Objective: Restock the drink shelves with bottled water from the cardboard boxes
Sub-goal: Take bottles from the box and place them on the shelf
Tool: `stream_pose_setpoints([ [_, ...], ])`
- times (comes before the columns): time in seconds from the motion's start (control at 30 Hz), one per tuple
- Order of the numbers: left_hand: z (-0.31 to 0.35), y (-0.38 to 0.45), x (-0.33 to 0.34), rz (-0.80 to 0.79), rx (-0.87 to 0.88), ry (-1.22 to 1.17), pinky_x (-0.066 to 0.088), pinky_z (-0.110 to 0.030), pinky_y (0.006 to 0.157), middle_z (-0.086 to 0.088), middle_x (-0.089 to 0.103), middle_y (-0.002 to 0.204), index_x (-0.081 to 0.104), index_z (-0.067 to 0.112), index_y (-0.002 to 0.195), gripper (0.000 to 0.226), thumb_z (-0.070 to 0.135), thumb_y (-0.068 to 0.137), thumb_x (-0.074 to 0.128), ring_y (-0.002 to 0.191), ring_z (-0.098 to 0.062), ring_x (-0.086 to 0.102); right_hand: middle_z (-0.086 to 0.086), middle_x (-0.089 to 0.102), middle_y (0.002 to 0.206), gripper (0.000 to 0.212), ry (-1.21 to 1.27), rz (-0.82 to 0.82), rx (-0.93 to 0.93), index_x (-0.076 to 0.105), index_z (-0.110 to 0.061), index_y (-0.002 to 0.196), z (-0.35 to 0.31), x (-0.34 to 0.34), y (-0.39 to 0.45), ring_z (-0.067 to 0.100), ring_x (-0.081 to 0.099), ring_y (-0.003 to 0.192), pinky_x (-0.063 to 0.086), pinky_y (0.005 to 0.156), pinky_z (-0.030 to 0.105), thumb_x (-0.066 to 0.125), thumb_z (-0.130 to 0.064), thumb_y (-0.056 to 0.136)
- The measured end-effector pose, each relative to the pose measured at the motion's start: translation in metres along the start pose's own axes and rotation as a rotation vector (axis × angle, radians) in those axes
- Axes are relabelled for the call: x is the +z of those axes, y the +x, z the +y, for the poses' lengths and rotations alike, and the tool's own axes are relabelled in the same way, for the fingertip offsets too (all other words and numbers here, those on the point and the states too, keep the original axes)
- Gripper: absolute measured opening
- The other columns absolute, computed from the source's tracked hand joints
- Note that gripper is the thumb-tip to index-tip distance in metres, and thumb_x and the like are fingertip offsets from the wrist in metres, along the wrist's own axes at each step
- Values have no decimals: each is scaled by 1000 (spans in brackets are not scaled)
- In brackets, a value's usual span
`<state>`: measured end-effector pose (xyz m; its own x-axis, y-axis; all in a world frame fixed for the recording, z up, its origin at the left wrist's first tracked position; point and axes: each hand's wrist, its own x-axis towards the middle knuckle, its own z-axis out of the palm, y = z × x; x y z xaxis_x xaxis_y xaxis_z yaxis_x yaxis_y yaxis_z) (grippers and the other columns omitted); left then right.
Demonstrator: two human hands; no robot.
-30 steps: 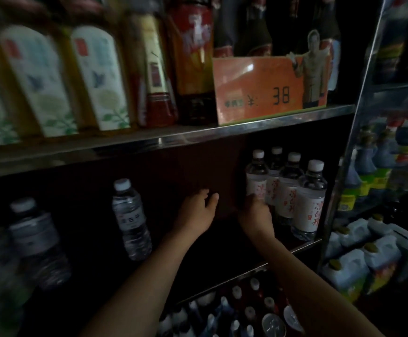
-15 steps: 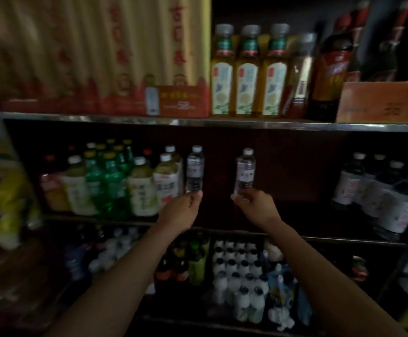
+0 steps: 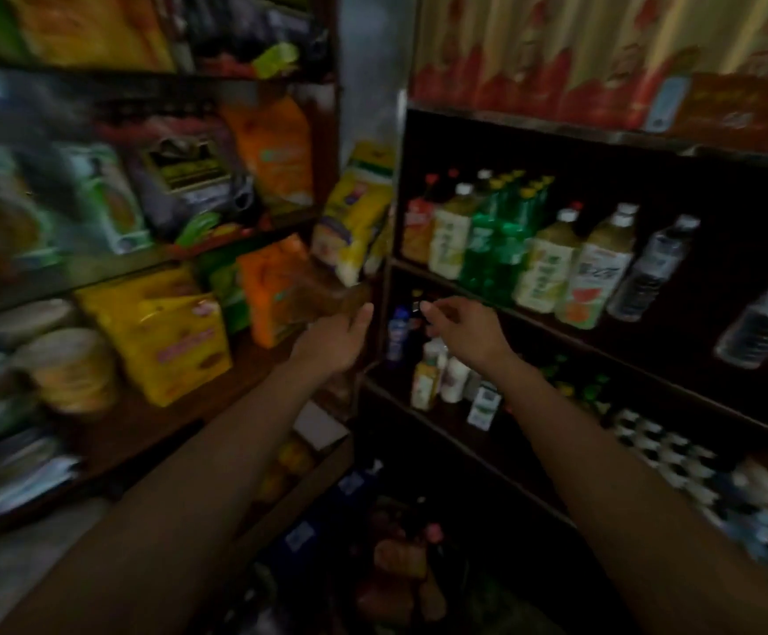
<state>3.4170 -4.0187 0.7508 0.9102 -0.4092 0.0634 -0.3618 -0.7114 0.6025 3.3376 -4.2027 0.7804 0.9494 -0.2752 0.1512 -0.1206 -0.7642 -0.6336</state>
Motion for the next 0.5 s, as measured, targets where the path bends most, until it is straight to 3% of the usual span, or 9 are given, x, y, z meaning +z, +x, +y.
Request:
stream_pose_setpoints([
  [0.13, -91, -41, -28, 105, -214, -28, 45, -41, 95, -20, 62, 118, 59, 8, 117, 61, 53, 99, 21, 110, -36, 57, 8, 69, 108, 46, 33, -105, -71, 67, -12, 115, -42, 85, 4, 23, 62, 104, 41, 76, 24, 47, -49, 96],
  [0.23, -149, -73, -40, 135, -355, -76, 43, -39, 93, -17, 62, 119, 56, 8, 123, 55, 48, 100, 26, 111, -34, 57, 11, 68, 112, 49, 82, -231, -91, 68, -8, 111, -64, 145, 0, 25, 61, 105, 45, 87, 29, 47, -50, 95],
  [0.33, -203, -99, -37, 120, -450, -121, 40, -33, 82, -22, 61, 116, 55, 5, 125, 49, 39, 102, 29, 109, -35, 57, 5, 60, 126, 52, 124, -393, -52, 60, -11, 123, -75, 196, -7, 21, 56, 112, 42, 85, 25, 47, -53, 94],
  [0.5, -274, -131, -4, 80, -670, -218, 46, -37, 93, -20, 62, 120, 61, 2, 117, 34, 24, 98, 43, 112, -35, 57, 1, 55, 132, 55, 91, -615, 15, 52, -15, 132, -66, 283, -15, 21, 53, 118, 40, 86, 25, 54, -52, 92],
])
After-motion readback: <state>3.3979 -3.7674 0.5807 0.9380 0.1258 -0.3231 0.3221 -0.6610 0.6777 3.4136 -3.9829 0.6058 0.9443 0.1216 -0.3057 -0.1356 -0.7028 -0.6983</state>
